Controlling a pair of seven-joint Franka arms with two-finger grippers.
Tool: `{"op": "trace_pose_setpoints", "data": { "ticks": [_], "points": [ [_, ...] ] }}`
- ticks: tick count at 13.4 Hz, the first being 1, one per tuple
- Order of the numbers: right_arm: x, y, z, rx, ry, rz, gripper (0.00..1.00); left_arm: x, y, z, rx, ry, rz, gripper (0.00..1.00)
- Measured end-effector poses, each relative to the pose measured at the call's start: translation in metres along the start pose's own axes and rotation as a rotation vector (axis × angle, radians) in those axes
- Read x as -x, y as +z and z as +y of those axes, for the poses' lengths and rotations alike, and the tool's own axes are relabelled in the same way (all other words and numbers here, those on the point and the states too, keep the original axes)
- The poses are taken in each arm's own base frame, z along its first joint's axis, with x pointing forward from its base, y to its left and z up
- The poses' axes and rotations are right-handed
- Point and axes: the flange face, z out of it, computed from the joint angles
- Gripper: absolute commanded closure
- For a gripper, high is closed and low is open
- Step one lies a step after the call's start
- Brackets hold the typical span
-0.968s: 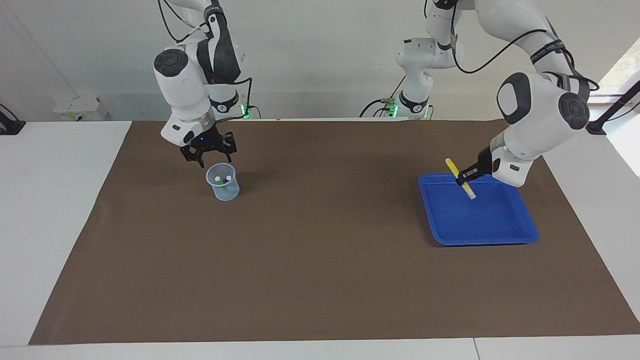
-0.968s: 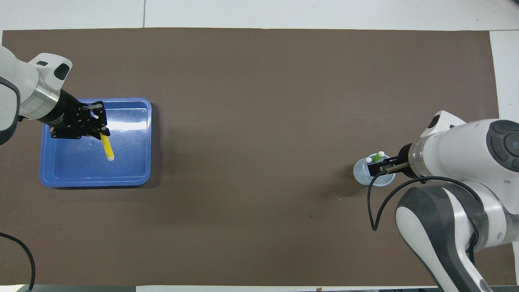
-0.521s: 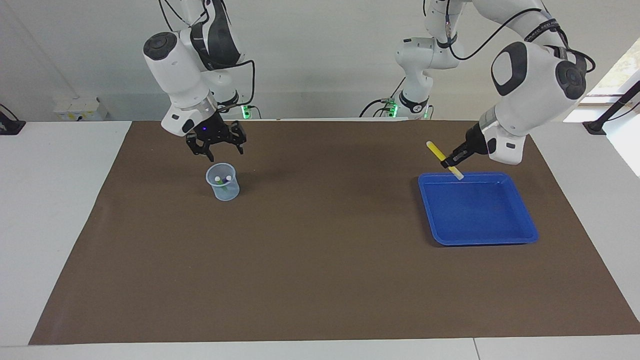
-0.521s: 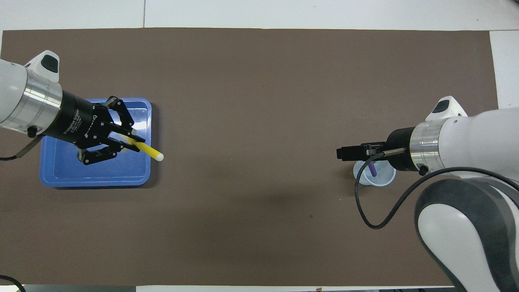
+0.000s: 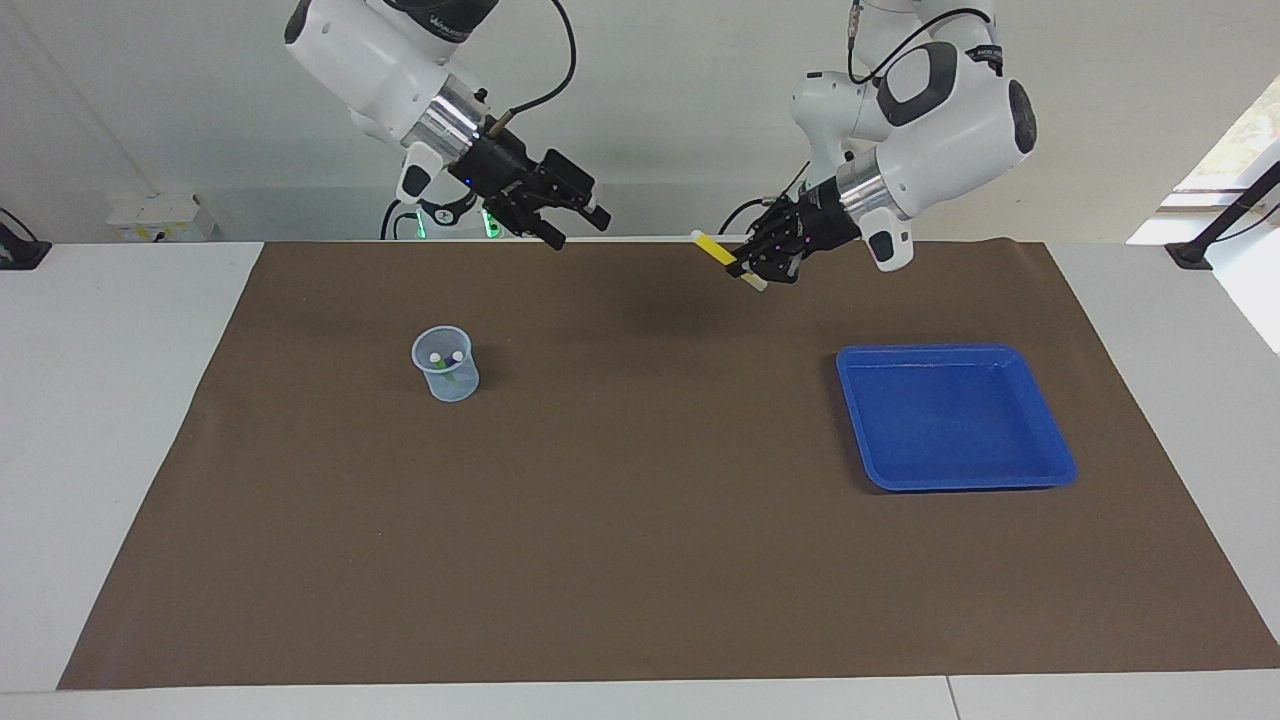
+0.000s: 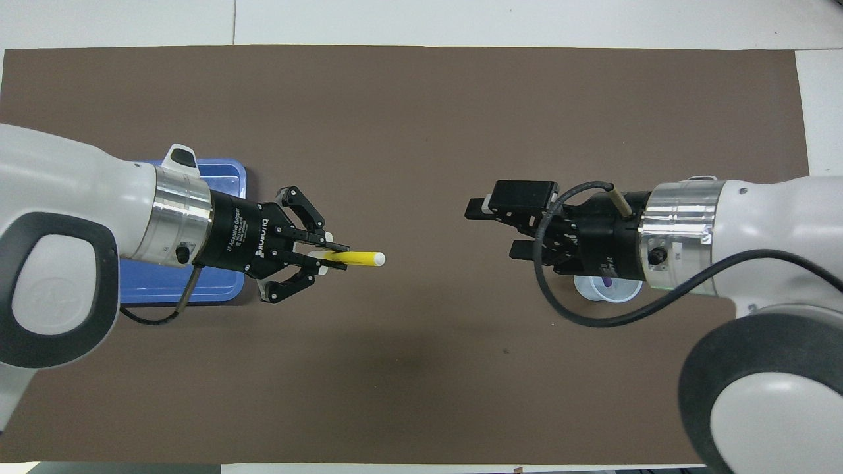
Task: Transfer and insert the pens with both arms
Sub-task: 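Lift the yellow pen with the left gripper while the right gripper approaches, then grasp the yellow pen with the right gripper, open the left gripper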
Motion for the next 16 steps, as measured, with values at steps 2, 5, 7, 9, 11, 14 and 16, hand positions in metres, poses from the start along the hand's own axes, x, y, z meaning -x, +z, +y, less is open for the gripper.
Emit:
{"op": "trace_pose_setpoints", "data": {
  "ticks": [2,5,7,9,11,14,16],
  "points": [
    [0.03,0.026,-0.02,-0.018,0.004,0.024,0.09,0.009,0.016,-0.012,0.059,-0.085,-0.018,1.0],
    [0.067,0.057,-0.029,-0.009,-0.041,-0.001,0.33,0.02,0.021,-0.016,0.098,-0.146,-0.044,1.0],
    [0.069,0.061,-0.027,0.011,-0.059,0.005,0.33,0.019,0.019,-0.015,0.104,-0.161,-0.05,1.0],
    [0.062,0.059,-0.024,0.025,-0.089,0.022,0.37,0.017,0.017,-0.014,0.106,-0.166,-0.052,1.0],
    [0.056,0.057,-0.022,0.024,-0.116,0.031,0.43,0.017,0.017,-0.014,0.107,-0.167,-0.053,1.0],
    [0.053,0.053,-0.024,0.008,-0.123,0.057,0.57,0.017,0.017,-0.014,0.107,-0.167,-0.053,1.0],
    [0.051,0.053,-0.023,0.007,-0.124,0.063,0.57,0.016,0.017,-0.013,0.11,-0.169,-0.053,1.0]
  ]
}}
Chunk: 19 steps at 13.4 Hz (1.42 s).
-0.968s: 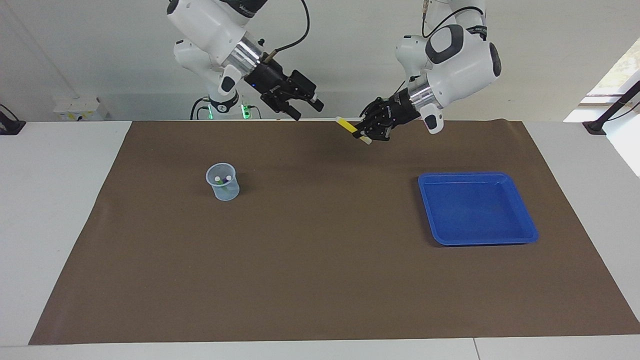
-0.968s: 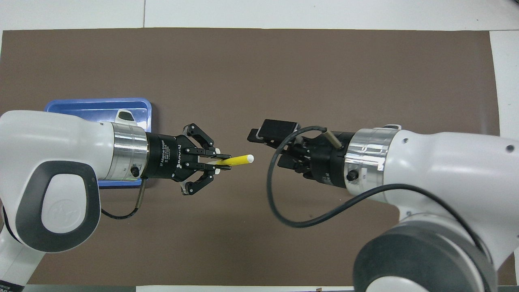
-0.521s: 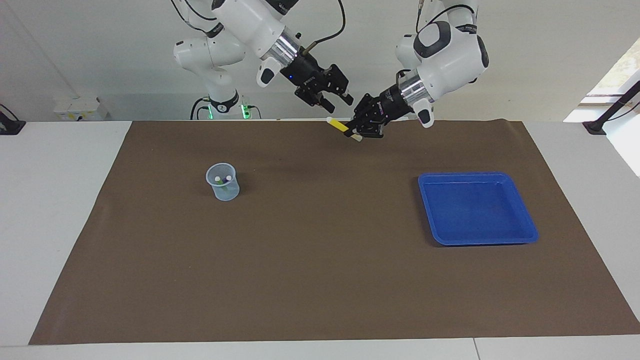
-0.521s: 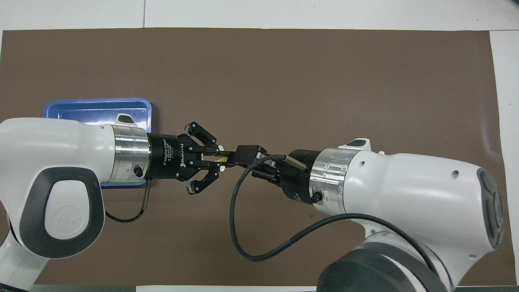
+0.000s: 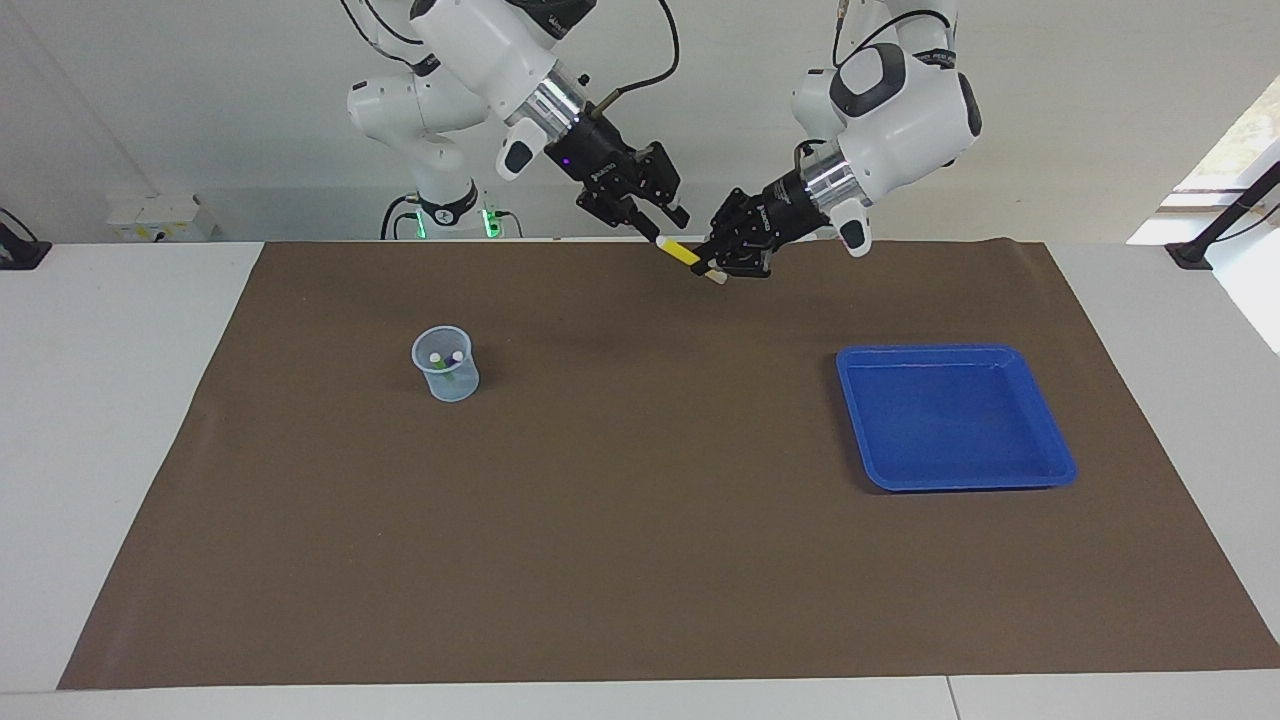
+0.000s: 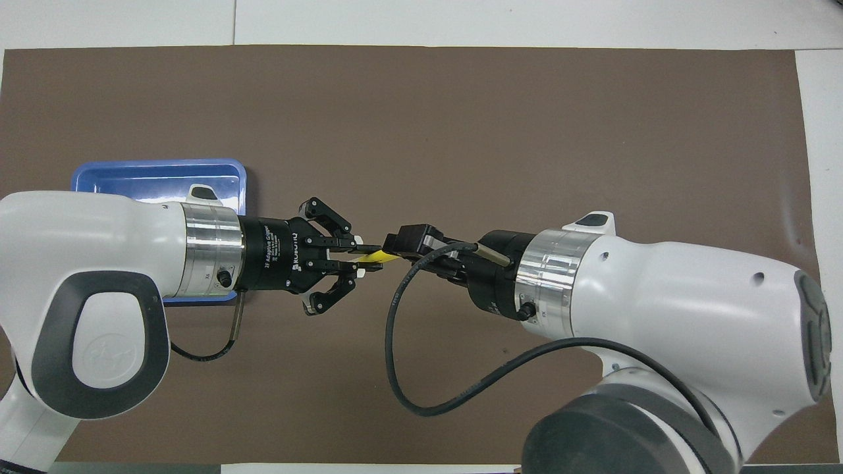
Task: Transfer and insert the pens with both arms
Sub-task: 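Grasp the yellow pen with the right gripper, open the left gripper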
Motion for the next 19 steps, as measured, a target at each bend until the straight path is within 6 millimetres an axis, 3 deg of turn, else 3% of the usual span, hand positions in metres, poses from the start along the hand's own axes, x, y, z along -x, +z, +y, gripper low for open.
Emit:
{"op": "trace_pose_setpoints", "data": {
  "ticks": [7,9,11,13,17,18,19],
  "points": [
    [-0.0057,0.0035,0.0044,0.028,-0.018,0.017,0.57,0.0,0.0001,-0.0001,0.0,0.0,0.0,1.0],
    [-0.0077,0.006,0.0058,0.03,-0.015,0.017,0.61,0.0,0.0001,-0.0001,0.0,0.0,0.0,1.0],
    [-0.0076,0.0062,0.0059,0.03,-0.015,0.017,0.7,0.0,0.0001,-0.0001,0.0,0.0,0.0,1.0],
    [-0.0077,0.0062,0.0059,0.03,-0.015,0.017,0.99,0.0,0.0001,0.0,0.0,0.0,0.0,1.0],
    [-0.0082,0.0061,0.0063,0.031,-0.015,0.018,1.0,-0.0001,-0.0002,0.0002,0.002,0.0,0.0,1.0],
    [-0.0083,0.006,0.0063,0.031,-0.015,0.018,1.0,-0.0001,-0.0002,0.0003,0.002,0.0,-0.001,0.88],
    [-0.0087,0.0057,0.0064,0.031,-0.014,0.019,1.0,0.0002,-0.0002,0.0003,0.004,0.0,-0.001,0.09]
  ]
}}
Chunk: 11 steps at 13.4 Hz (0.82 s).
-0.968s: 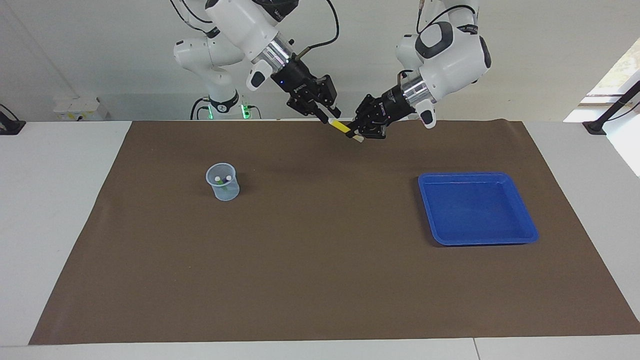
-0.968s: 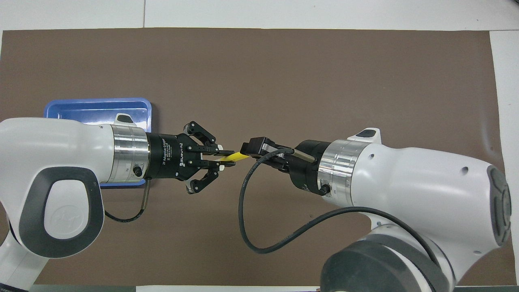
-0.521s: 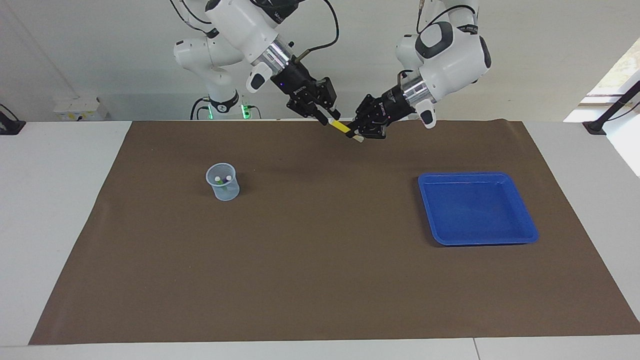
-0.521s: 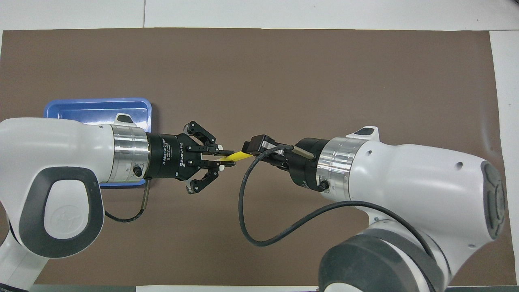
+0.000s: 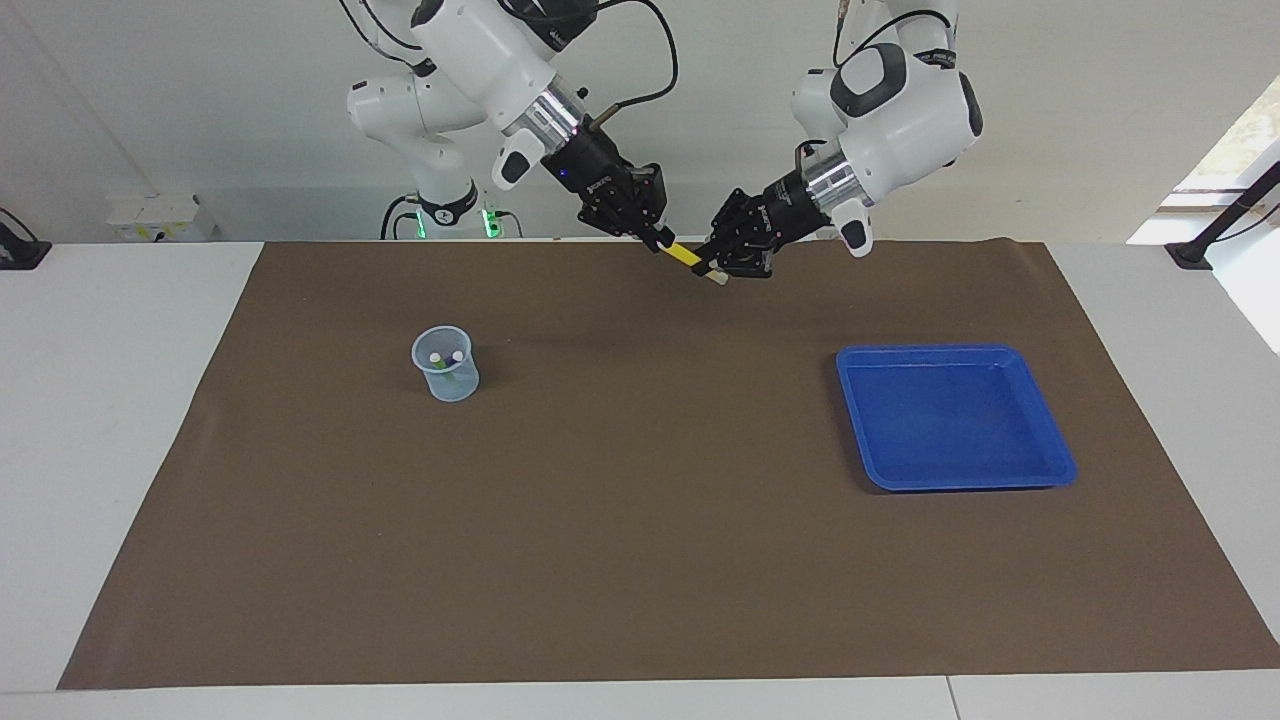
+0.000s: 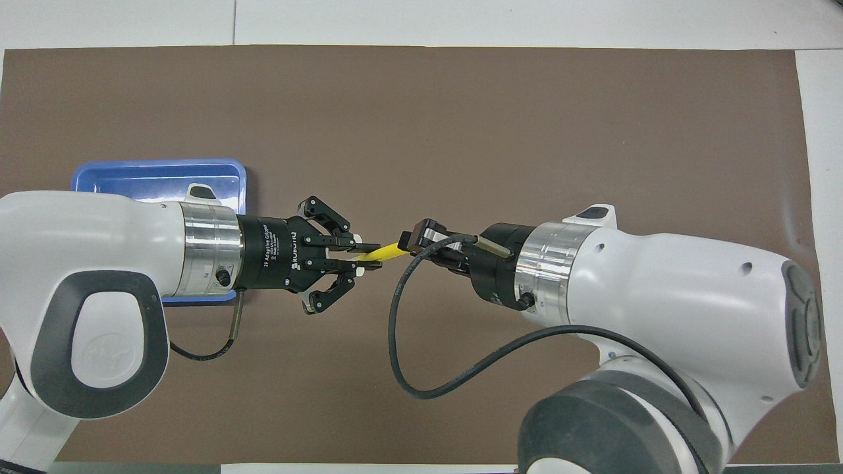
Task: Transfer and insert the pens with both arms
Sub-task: 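Grasp the yellow pen with the right gripper, open the left gripper, then insert the yellow pen into the clear cup with the right gripper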
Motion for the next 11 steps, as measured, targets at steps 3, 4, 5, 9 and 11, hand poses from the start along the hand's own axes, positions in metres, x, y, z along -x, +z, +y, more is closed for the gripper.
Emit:
{"op": "trace_pose_setpoints", "data": {
  "ticks": [3,4,5,9,11],
  "points": [
    [-0.012,-0.009,0.005,0.025,-0.007,0.007,1.0,0.002,-0.003,0.002,0.026,-0.014,-0.007,0.0],
    [-0.019,-0.016,0.008,0.057,-0.031,0.0,1.0,0.002,-0.004,0.002,0.031,-0.026,-0.008,0.0],
    [-0.026,-0.026,0.009,0.1,-0.069,-0.015,1.0,0.003,-0.005,0.002,0.033,-0.033,-0.009,0.0],
    [-0.061,-0.082,0.022,0.325,-0.315,-0.111,1.0,0.002,-0.007,0.003,0.041,-0.039,-0.011,0.0],
    [-0.083,-0.1,0.049,0.457,-0.473,-0.167,1.0,-0.001,-0.011,0.006,0.05,-0.045,-0.012,0.0]
  ]
}}
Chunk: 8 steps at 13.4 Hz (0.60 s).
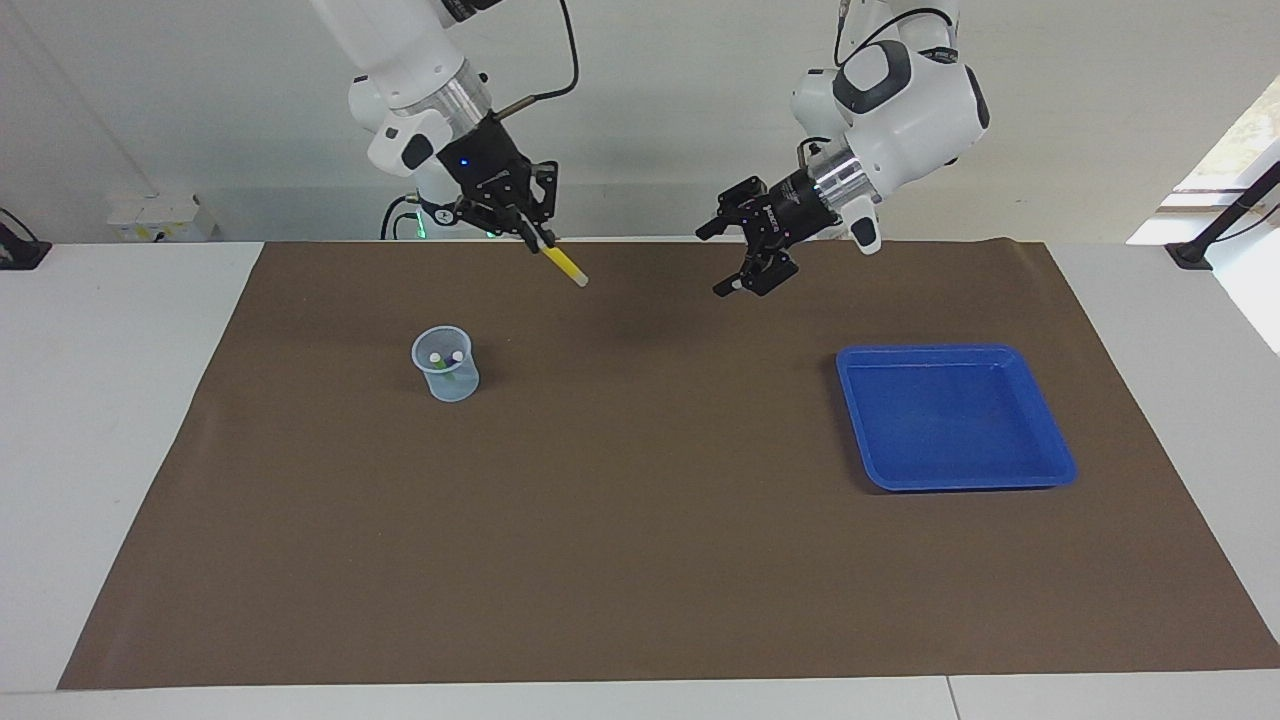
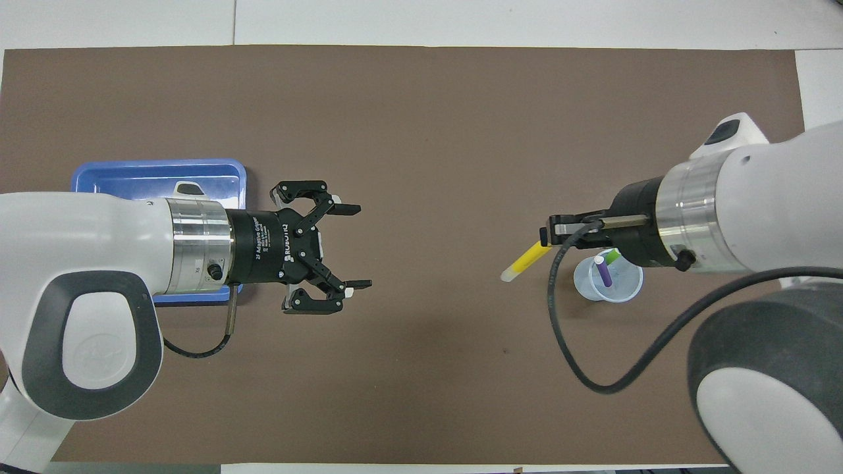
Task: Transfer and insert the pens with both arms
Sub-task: 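Insert the yellow pen into the clear cup with the right gripper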
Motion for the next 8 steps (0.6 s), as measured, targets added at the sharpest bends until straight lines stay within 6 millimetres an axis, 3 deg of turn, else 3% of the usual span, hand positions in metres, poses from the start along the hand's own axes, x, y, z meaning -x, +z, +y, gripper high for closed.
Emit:
{"op": "trace_pose_setpoints", "data": {
  "ticks": [4,8],
  "points": [
    [0.002,0.011,0.056,0.227,-0.309,-0.096,1.0,-0.017,-0.024,0.019,0.052,-0.04,-0.007,0.0],
    [0.018,0.051,0.081,0.299,-0.442,-0.114,1.0,-0.028,-0.045,0.032,0.097,-0.067,-0.015,0.0]
  ]
}}
